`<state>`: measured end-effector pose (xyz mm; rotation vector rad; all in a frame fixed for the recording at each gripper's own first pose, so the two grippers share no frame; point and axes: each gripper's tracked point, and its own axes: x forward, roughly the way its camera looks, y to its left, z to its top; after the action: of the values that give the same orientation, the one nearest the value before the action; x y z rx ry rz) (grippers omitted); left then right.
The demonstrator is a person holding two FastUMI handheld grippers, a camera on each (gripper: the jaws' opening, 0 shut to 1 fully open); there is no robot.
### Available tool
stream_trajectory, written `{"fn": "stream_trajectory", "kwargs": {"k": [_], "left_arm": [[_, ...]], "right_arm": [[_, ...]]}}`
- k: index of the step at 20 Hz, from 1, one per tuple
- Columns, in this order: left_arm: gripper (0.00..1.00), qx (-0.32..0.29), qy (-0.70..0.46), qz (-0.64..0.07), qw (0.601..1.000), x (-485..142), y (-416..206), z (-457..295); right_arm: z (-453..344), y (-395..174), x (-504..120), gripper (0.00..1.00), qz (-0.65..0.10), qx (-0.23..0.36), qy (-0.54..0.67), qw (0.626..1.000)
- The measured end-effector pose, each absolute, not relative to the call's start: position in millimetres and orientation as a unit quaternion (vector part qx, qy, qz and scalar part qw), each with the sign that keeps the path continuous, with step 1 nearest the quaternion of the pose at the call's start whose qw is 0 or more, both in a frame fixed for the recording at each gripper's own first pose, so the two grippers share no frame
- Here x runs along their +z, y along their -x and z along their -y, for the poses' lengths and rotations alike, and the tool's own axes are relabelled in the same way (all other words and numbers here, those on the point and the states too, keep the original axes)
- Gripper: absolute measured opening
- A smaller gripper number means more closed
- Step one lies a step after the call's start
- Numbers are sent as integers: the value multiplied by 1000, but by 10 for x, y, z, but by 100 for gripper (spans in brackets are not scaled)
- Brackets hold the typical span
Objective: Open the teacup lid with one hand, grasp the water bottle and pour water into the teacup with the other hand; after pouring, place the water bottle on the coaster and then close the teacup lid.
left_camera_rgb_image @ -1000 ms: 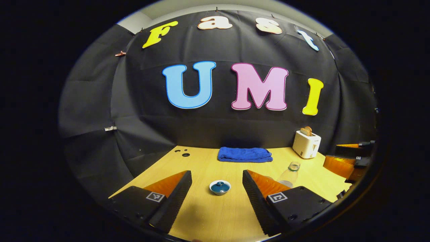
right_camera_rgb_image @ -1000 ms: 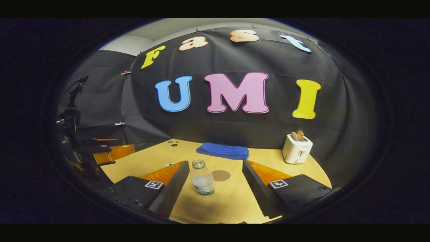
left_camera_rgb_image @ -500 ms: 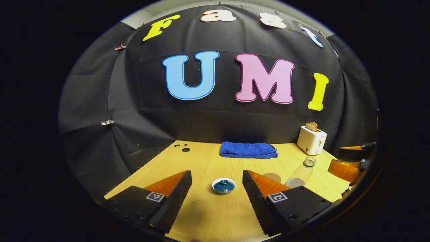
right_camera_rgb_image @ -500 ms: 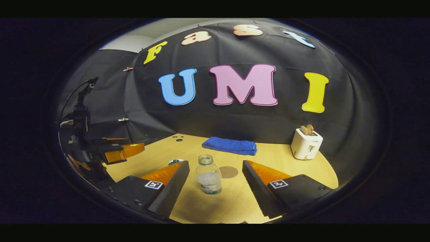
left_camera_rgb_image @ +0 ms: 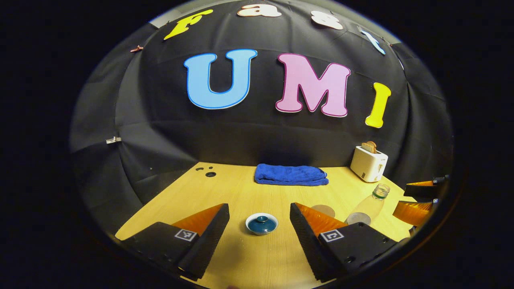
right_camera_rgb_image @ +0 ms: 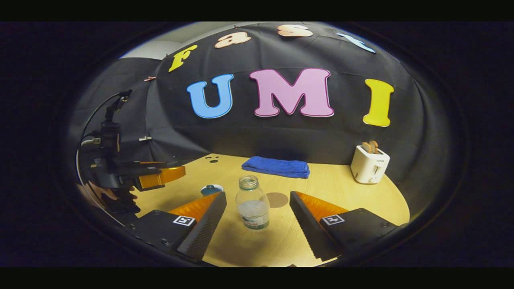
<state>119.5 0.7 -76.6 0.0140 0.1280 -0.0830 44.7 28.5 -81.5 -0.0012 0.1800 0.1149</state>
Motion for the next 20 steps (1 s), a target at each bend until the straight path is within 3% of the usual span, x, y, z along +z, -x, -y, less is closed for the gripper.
{"fn": "stream_trajectory", "kwargs": {"k": [5,6,16,20], "left_arm": [[99,-67,-27,-77,994,-964,-1503,-3],[93,-73,-29,-80,994,-1016,-1560,5],[81,-118,-45,-113,986,-1658,-2130,104],[75,-131,-45,-119,983,-1807,-2247,146]], "right_arm": [[-310,-506,-964,98,-101,53,6,993],[-309,-526,-997,98,-102,51,7,993],[-348,-693,-1400,95,-125,30,-2,992],[-339,-736,-1495,98,-129,21,-4,991]]}}
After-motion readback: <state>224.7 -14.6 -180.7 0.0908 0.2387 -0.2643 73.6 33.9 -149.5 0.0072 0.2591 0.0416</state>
